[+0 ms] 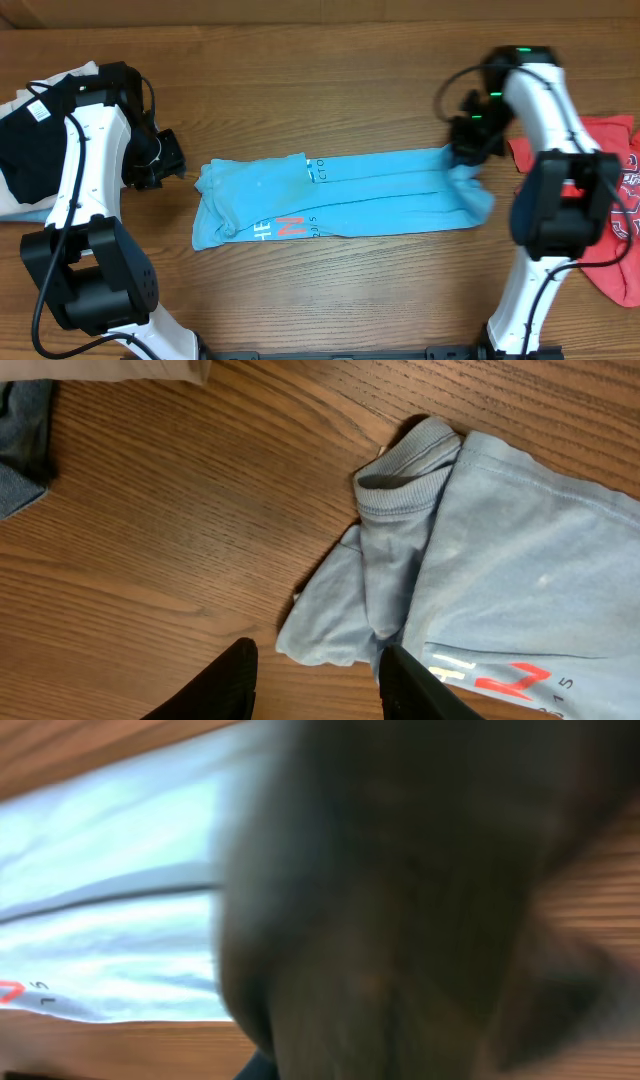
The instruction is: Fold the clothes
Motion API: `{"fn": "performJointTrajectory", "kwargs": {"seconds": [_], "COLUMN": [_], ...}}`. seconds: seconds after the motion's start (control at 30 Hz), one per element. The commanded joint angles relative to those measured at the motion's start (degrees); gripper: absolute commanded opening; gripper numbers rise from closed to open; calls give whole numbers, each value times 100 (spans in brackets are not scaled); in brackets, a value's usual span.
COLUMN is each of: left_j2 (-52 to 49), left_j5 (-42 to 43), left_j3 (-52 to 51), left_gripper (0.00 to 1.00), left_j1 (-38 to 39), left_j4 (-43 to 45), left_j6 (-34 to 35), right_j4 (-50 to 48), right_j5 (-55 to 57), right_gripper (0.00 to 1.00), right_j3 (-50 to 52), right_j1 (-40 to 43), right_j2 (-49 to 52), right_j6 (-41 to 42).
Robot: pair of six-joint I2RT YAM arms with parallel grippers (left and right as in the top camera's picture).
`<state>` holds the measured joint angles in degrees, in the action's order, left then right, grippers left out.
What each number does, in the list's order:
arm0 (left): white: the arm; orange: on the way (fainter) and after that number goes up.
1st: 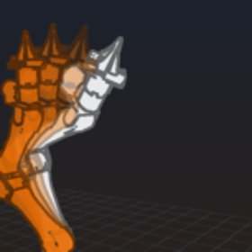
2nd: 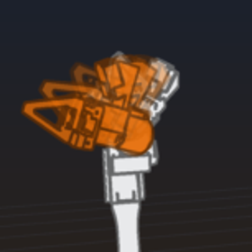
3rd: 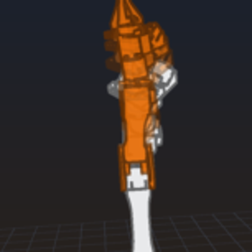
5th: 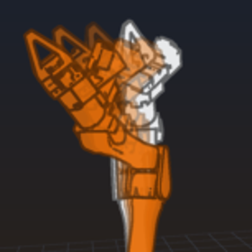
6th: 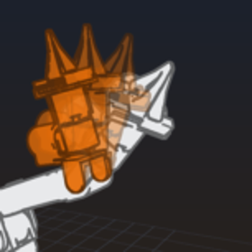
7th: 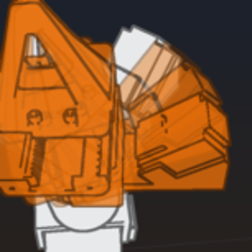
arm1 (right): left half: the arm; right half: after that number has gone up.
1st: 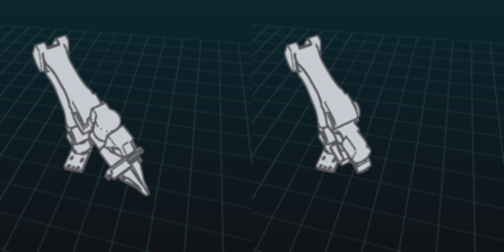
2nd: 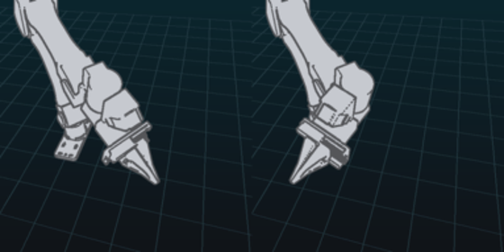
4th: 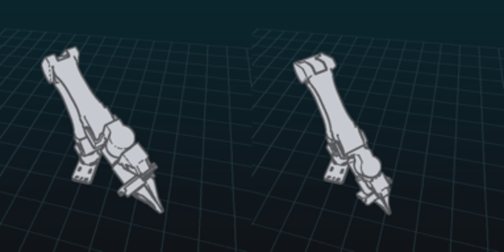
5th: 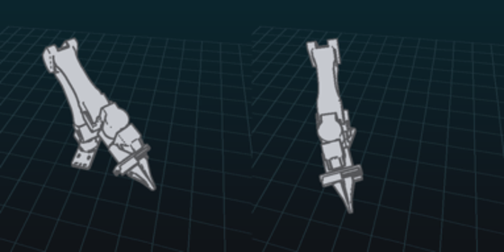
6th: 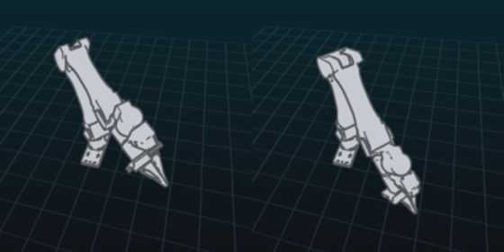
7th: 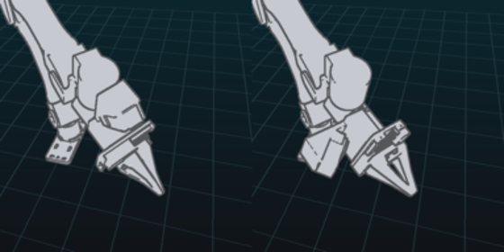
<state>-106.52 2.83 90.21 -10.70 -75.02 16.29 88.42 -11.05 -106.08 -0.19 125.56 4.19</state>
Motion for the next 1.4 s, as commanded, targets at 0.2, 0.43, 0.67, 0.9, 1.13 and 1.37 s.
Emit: {"fn": "performJointTrajectory", "kwargs": {"seconds": [0.2,0.43,0.67,0.9,1.13,1.37], "left_j2": [15,15,15,15,15,15], "left_j5": [66,66,74,87,85,85], "left_j3": [37,37,37,37,37,37], "left_gripper": [44,44,44,44,44,45], "left_j1": [24,24,24,24,24,24], "left_j4": [4,-4,-15,-13,-4,-22], "left_j6": [-133,-138,-216,-216,-219,-219], "right_j4": [-531,-960,-1237,-1408,-1639,-1685], "right_j5": [52,52,48,-483,-1919,-1552], "right_gripper": [5,8,31,44,46,46], "right_j3": [-94,-87,-85,-85,-85,-168], "right_j1": [-1895,-2798,-3119,-3158,-3158,-3071], "right_j2": [-2,254,328,328,326,269], "right_j6": [833,1001,1086,813,-415,-345]}}
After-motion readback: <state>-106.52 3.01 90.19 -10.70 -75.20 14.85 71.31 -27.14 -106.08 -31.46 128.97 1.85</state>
